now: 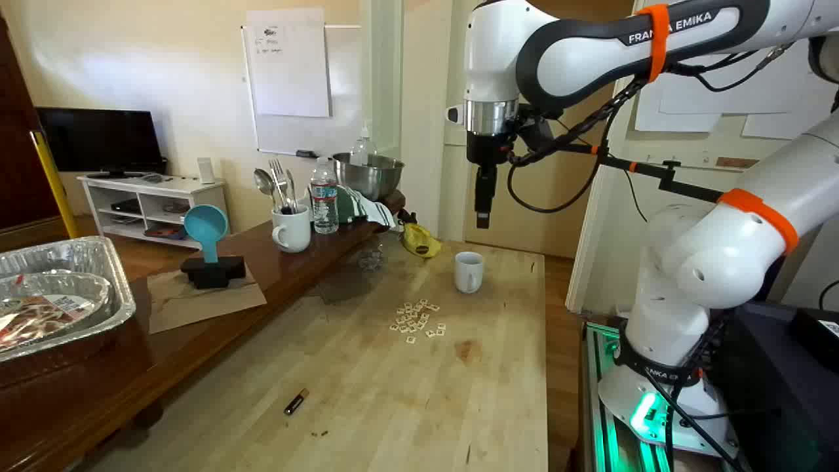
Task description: Put one letter block inside the white mug
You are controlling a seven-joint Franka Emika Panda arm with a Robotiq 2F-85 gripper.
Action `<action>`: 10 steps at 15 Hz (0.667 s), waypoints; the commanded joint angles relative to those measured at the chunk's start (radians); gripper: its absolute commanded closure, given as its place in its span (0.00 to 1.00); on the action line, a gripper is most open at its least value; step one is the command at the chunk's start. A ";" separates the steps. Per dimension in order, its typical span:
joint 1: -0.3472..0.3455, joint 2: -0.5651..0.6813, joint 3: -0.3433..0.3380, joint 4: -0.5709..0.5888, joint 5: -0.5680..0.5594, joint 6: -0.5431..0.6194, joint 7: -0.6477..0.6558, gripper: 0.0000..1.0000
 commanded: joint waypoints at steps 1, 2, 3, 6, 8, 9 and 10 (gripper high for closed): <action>0.017 0.002 -0.013 0.002 -0.008 -0.004 0.009 0.00; 0.017 0.002 -0.013 0.002 -0.008 -0.004 0.009 0.00; 0.017 0.002 -0.013 0.002 -0.008 -0.004 0.009 0.00; 0.017 0.002 -0.013 0.002 -0.008 -0.004 0.009 0.00; 0.011 0.019 -0.015 -0.001 -0.010 0.026 0.019 0.00; 0.010 0.046 -0.020 -0.006 -0.012 0.073 0.016 0.00; 0.012 0.064 -0.028 -0.012 -0.008 0.115 0.006 0.00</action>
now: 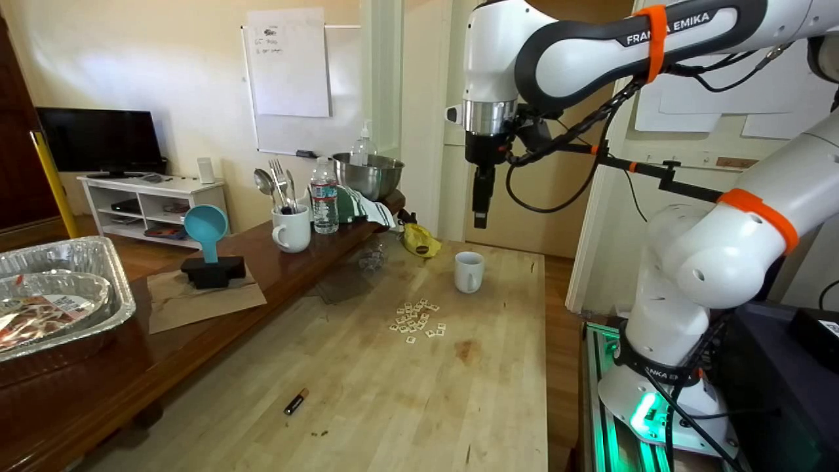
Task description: Put one letter block inside the white mug
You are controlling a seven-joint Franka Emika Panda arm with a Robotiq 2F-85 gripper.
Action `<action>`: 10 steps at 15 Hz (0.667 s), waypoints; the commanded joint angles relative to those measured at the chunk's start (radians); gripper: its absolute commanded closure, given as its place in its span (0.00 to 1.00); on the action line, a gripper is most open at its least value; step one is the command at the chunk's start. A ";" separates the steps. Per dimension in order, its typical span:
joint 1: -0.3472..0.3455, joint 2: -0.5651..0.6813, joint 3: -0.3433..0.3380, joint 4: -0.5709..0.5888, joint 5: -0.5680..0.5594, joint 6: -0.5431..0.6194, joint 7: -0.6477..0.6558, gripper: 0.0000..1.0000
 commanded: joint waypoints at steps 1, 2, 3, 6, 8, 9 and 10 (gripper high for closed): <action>0.012 0.081 -0.031 -0.023 -0.007 0.163 -0.002 0.00; 0.019 0.108 -0.046 -0.029 0.010 0.212 -0.021 0.00; 0.023 0.135 -0.057 -0.041 0.021 0.278 -0.035 0.00; 0.036 0.235 -0.078 -0.074 0.046 0.464 -0.075 0.00; 0.038 0.320 -0.086 -0.087 0.057 0.575 -0.095 0.25; 0.037 0.361 -0.087 -0.088 0.059 0.621 -0.103 0.27; 0.039 0.399 -0.089 -0.082 0.068 0.652 -0.114 0.34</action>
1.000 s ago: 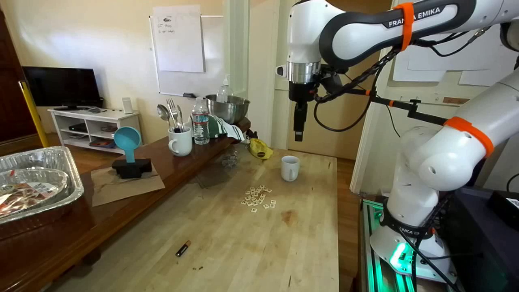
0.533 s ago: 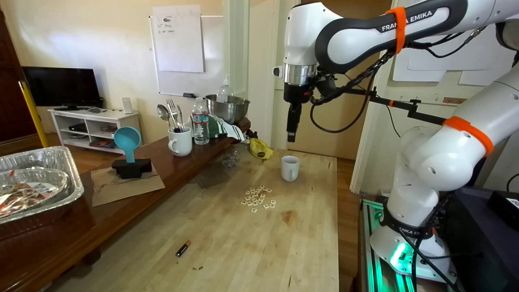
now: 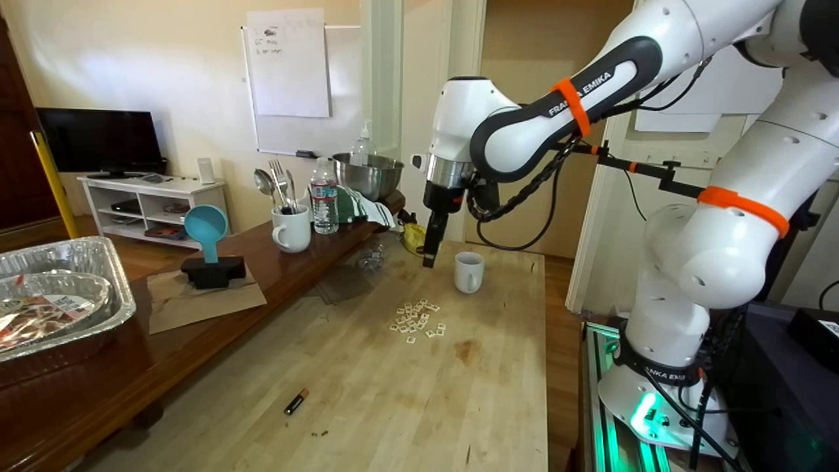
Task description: Put one letter block inside the white mug
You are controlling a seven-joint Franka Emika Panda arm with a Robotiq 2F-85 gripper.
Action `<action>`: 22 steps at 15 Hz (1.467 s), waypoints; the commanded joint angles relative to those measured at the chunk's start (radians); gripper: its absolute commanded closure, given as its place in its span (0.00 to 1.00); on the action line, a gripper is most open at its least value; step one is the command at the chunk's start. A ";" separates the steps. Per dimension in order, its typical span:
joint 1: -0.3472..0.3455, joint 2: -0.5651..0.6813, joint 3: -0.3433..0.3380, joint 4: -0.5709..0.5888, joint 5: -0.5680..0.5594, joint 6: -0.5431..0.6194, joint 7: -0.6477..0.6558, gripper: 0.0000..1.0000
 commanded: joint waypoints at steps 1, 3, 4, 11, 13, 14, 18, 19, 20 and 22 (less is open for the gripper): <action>0.028 0.158 -0.028 0.015 0.055 0.128 -0.063 0.44; 0.021 0.230 -0.021 0.025 0.051 0.182 -0.075 0.58; 0.022 0.256 -0.021 0.029 0.062 0.198 -0.086 0.66; 0.006 0.338 -0.006 0.034 0.065 0.270 -0.083 0.95; 0.005 0.353 -0.005 0.043 0.065 0.273 -0.082 0.97; 0.005 0.354 -0.005 0.045 0.065 0.273 -0.082 0.99; -0.007 0.408 -0.012 0.049 0.061 0.389 -0.063 1.00; -0.009 0.418 -0.013 0.049 0.060 0.407 -0.062 1.00; -0.009 0.425 -0.012 0.048 0.083 0.420 -0.076 1.00; -0.010 0.440 -0.007 0.047 0.103 0.435 -0.082 1.00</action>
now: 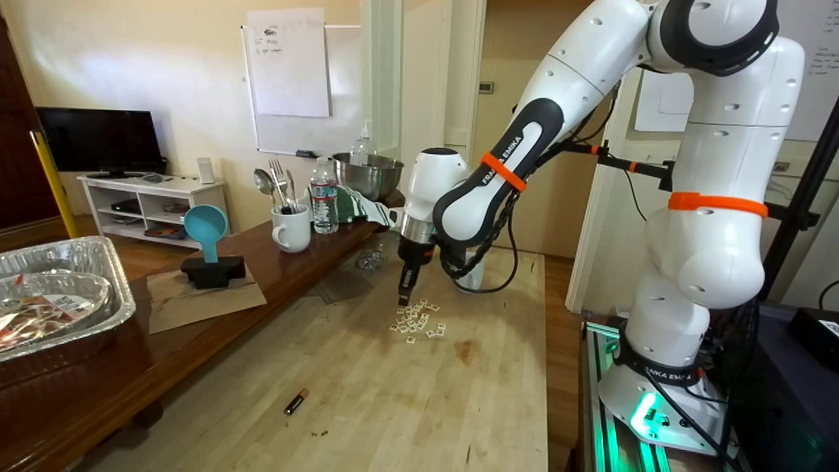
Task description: Put one letter block inside the white mug
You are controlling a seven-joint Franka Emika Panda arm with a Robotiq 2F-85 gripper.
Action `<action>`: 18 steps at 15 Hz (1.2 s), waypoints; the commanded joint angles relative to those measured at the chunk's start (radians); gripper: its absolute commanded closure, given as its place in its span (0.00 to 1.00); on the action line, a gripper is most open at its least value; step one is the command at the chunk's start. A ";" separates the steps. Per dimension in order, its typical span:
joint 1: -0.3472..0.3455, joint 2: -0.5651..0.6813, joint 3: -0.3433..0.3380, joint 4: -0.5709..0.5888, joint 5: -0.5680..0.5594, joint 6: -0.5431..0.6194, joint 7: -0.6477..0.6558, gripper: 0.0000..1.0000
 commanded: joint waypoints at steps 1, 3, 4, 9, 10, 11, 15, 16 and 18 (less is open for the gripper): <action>-0.003 0.047 0.007 0.003 0.040 0.048 -0.008 1.00; -0.004 0.066 0.010 0.004 0.041 0.068 -0.007 1.00; -0.005 0.077 0.011 0.007 0.042 0.075 -0.009 1.00; -0.012 0.120 0.015 0.012 0.038 0.112 -0.007 1.00; -0.013 0.127 0.017 0.013 0.042 0.116 -0.010 1.00; -0.015 0.136 0.020 0.015 0.043 0.121 -0.012 1.00; -0.018 0.160 0.026 0.021 0.038 0.118 -0.009 1.00; -0.017 0.165 0.024 0.024 0.029 0.118 -0.004 1.00; -0.019 0.176 0.018 0.030 0.019 0.122 0.002 1.00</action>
